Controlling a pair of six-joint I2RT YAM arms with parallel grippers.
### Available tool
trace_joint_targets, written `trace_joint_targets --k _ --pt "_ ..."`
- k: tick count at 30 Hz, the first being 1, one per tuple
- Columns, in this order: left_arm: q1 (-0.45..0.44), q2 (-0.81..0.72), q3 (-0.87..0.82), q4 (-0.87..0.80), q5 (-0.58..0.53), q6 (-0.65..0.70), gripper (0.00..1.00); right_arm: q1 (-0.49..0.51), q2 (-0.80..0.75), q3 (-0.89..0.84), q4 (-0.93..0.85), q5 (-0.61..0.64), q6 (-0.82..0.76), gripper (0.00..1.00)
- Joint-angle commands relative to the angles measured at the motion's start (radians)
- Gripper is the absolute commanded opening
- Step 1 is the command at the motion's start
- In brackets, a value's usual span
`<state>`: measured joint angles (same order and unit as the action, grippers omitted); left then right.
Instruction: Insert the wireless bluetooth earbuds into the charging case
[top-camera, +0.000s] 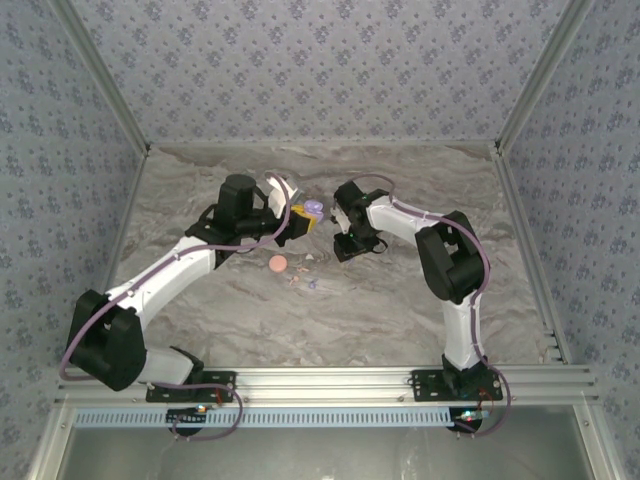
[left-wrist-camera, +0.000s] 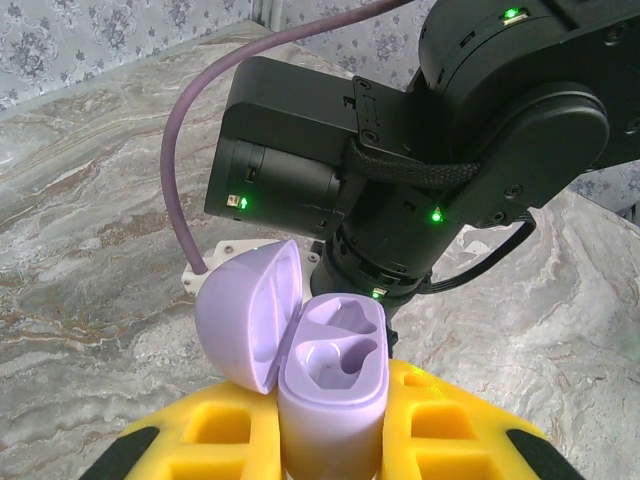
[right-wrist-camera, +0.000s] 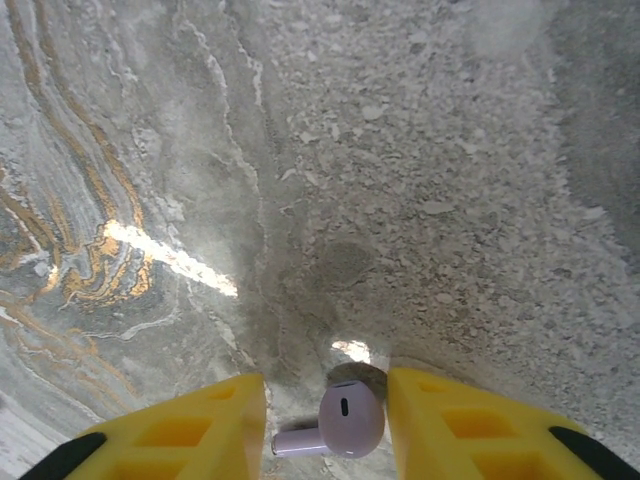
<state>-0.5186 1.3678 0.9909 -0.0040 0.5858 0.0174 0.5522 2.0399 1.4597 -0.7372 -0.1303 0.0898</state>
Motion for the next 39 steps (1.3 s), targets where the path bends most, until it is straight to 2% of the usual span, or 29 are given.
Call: trace_joint_targets --k 1,9,13,24,39 --pt "-0.005 -0.035 -0.002 0.0 0.004 0.014 0.13 0.003 -0.044 0.009 -0.038 0.04 0.025 0.4" --pt "-0.006 -0.038 -0.008 0.008 0.007 0.018 0.13 0.022 -0.074 -0.038 -0.045 0.097 0.143 0.51" --pt "-0.006 -0.033 -0.009 0.012 0.008 0.018 0.13 0.034 -0.074 -0.057 -0.019 0.106 0.2 0.53" --pt "-0.006 -0.027 -0.005 0.015 0.011 0.018 0.13 0.054 -0.049 -0.056 0.023 0.149 0.281 0.5" --pt "-0.006 -0.019 0.003 0.019 0.014 0.013 0.13 0.058 -0.03 -0.08 -0.017 0.158 0.242 0.49"
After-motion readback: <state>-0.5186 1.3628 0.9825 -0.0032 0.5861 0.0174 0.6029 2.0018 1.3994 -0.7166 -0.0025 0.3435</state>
